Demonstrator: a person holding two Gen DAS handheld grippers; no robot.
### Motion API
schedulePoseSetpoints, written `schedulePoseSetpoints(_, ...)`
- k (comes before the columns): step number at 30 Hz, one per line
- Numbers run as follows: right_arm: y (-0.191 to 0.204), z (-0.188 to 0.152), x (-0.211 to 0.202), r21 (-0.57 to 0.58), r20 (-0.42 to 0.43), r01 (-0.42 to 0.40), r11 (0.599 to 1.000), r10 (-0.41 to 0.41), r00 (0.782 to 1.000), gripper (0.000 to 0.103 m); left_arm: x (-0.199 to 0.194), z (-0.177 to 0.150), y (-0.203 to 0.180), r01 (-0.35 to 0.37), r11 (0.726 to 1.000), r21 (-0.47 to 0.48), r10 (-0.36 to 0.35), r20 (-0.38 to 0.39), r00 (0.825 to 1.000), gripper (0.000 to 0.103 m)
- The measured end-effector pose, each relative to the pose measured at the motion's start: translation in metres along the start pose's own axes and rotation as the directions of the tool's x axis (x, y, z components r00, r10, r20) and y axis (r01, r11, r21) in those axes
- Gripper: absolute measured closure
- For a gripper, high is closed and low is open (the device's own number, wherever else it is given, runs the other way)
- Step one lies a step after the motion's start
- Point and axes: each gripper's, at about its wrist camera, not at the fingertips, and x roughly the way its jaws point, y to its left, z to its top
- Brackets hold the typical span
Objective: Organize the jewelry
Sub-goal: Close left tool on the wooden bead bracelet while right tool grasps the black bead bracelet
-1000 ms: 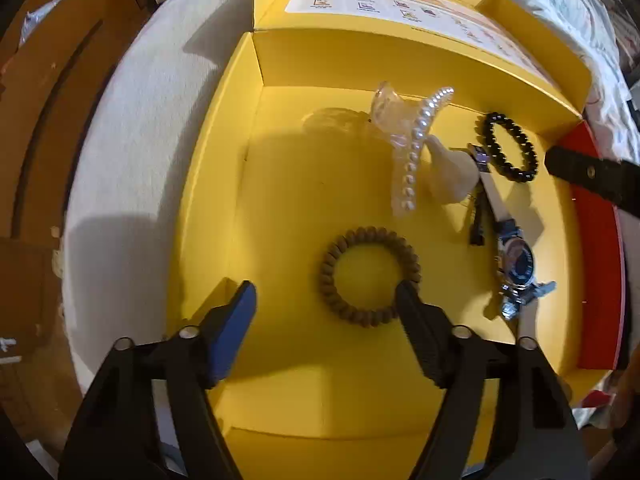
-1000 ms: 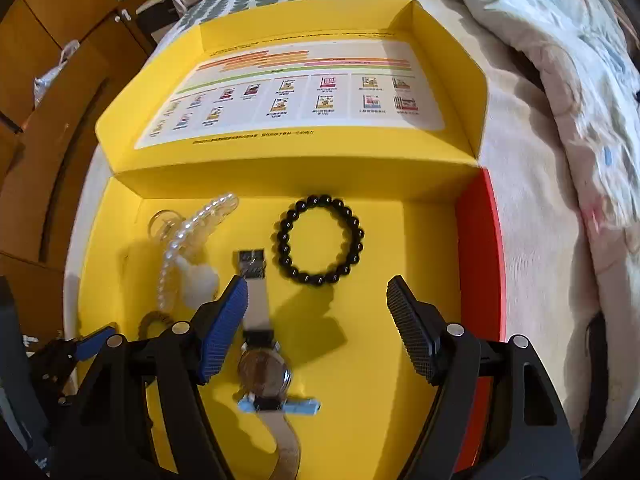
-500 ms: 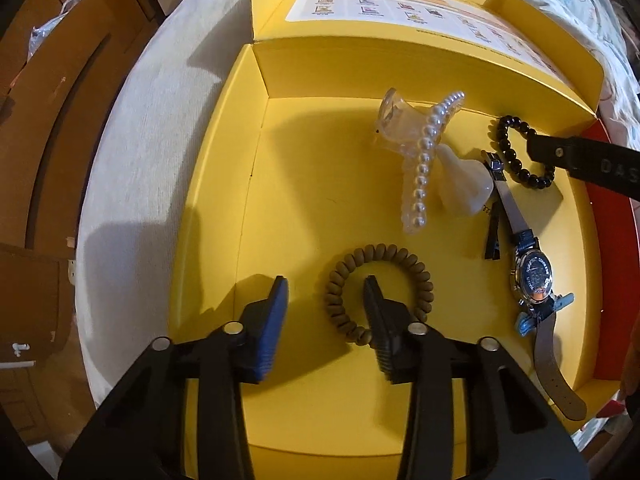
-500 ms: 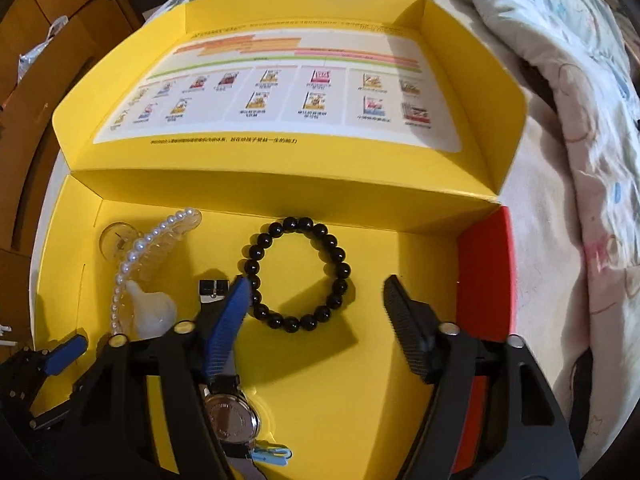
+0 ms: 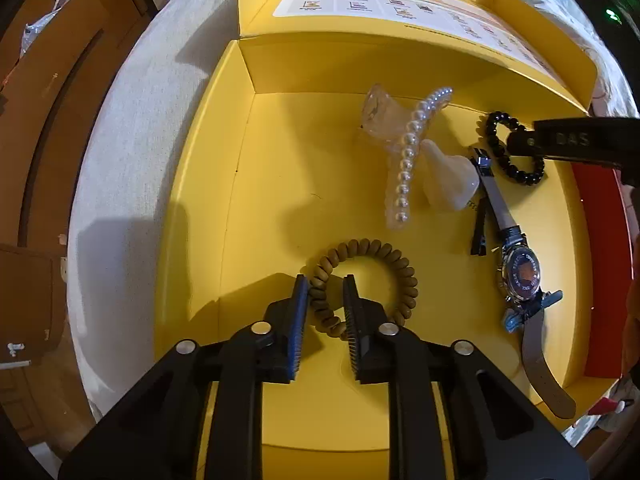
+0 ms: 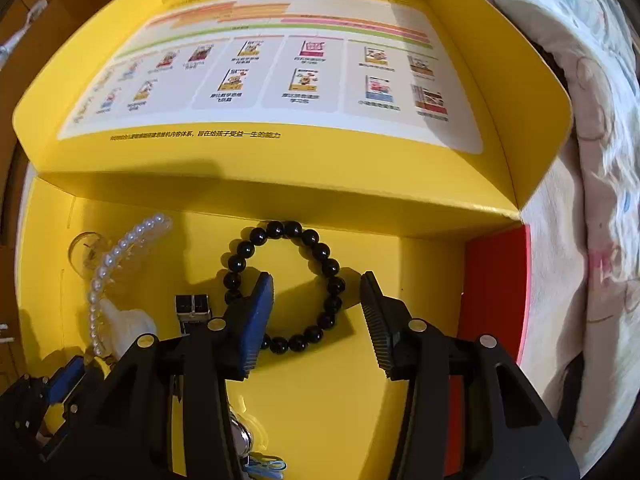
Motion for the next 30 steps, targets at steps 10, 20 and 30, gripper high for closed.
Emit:
schedulePoseSetpoints(10,0.007,0.008,0.001,0.015,-0.071,0.008,1.000,-0.007,0.997,0.075,-0.002,-0.002,-0.002,0.004,1.000,0.010,-0.004,-0.018,1.000,0.093)
schedulePoseSetpoints(20,-0.006,-0.007,0.001,0.042,-0.071,-0.014,0.999,0.017,0.997,0.090,-0.002,-0.001,0.009,0.031,0.999,-0.008,-0.032,-0.049,0.998,0.093)
schedulePoseSetpoints(30,-0.013,-0.022,-0.011,0.055,-0.029,-0.037,0.998,0.039,0.999,0.091,-0.009,0.002,0.013,0.030,1.000,0.004,-0.030,-0.028,0.999,0.093)
